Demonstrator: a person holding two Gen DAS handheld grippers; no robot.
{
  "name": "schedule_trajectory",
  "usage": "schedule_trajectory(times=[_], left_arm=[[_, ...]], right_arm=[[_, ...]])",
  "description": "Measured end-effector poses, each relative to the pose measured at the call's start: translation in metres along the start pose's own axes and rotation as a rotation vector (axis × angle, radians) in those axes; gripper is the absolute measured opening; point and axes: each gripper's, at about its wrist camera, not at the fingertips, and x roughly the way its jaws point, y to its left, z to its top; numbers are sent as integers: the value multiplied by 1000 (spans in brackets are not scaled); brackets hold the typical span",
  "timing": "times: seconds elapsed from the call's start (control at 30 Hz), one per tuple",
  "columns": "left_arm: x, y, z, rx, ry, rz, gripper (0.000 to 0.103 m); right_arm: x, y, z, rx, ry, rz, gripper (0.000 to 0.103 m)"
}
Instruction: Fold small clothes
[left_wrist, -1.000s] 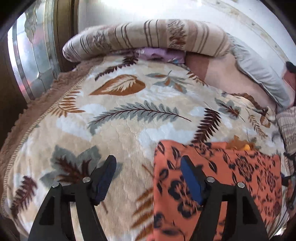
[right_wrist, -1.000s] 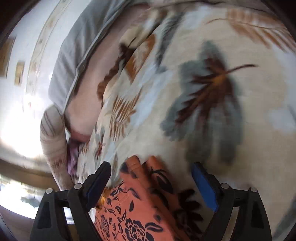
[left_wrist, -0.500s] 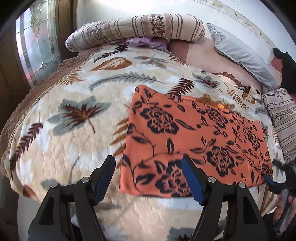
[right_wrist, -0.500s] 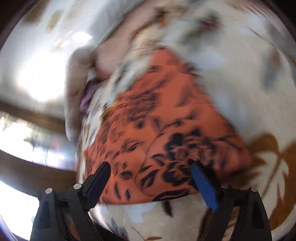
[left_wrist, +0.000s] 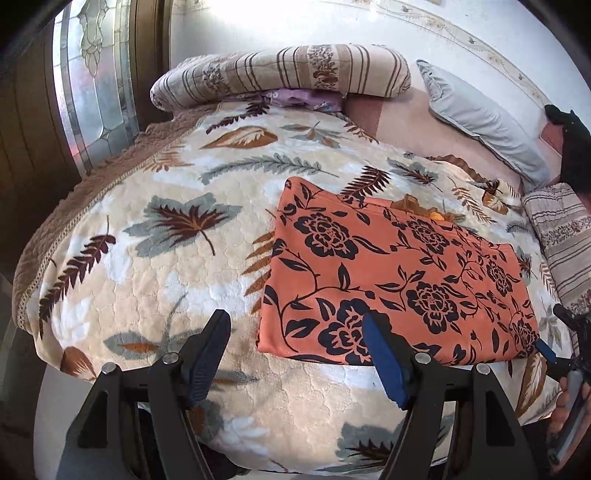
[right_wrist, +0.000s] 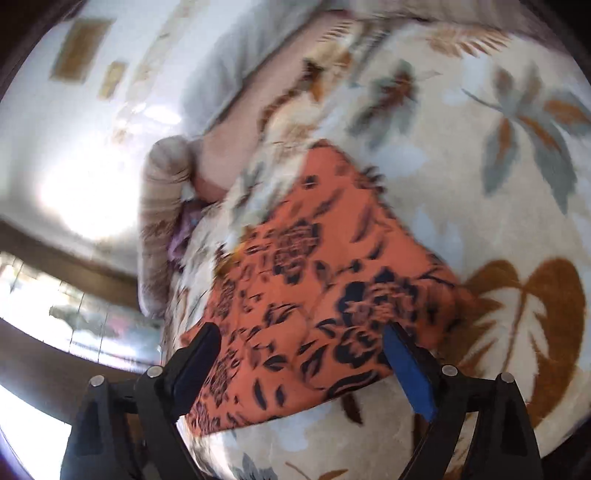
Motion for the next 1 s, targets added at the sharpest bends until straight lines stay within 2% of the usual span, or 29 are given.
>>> schedule_trajectory(times=[0.03, 0.1, 0.13, 0.17, 0.23, 0.27, 0.33, 0.37, 0.4, 0.43, 0.47, 0.5, 0.6, 0.67, 0.73, 0.83, 0.9, 1.0], left_arm=[[2, -1, 0, -2, 5, -5, 74], [4, -5, -1, 13, 11, -4, 74], [4, -7, -1, 26, 11, -3, 74], [4, -8, -2, 35, 9, 1, 74], [7, -9, -2, 36, 6, 19, 74], [11, -10, -1, 31, 14, 21, 74], [18, -11, -1, 18, 35, 11, 74], [20, -12, -1, 17, 41, 8, 74], [23, -13, -1, 20, 46, 2, 74], [23, -14, -2, 26, 46, -3, 74], [24, -14, -2, 34, 44, -4, 74], [25, -14, -3, 41, 40, 0, 74], [37, -13, -3, 33, 52, 9, 74], [46, -18, -1, 30, 66, -3, 74], [54, -27, 2, 52, 52, -18, 74], [70, -46, 8, 93, 62, -31, 74], [80, -57, 10, 118, 71, -47, 74], [100, -69, 9, 144, 92, -41, 74]], right_arm=[[4, 0, -2, -18, 16, 8, 93], [15, -27, 0, 55, 47, -92, 92], [12, -44, 0, 152, 28, -28, 91], [-1, -47, 0, 189, -4, 1, 92], [-14, -28, 2, 130, -26, -20, 93], [-18, -16, 2, 71, -30, 0, 94], [-8, 3, 3, -3, 37, 79, 95], [-3, 4, 4, -16, 65, 79, 95], [9, -2, 6, -13, 85, 17, 95], [19, -17, 8, 37, 103, -94, 95], [21, -30, 7, 111, 110, -86, 94], [10, -32, 5, 150, 64, -38, 94], [-13, -9, 0, 65, 46, -1, 94], [-25, -4, -10, 53, 50, 18, 94], [-26, -17, -21, 132, 68, 28, 94], [-6, -46, -30, 291, 99, 4, 94], [3, -53, -24, 331, 56, 50, 95], [13, -57, -6, 349, 19, 44, 96]])
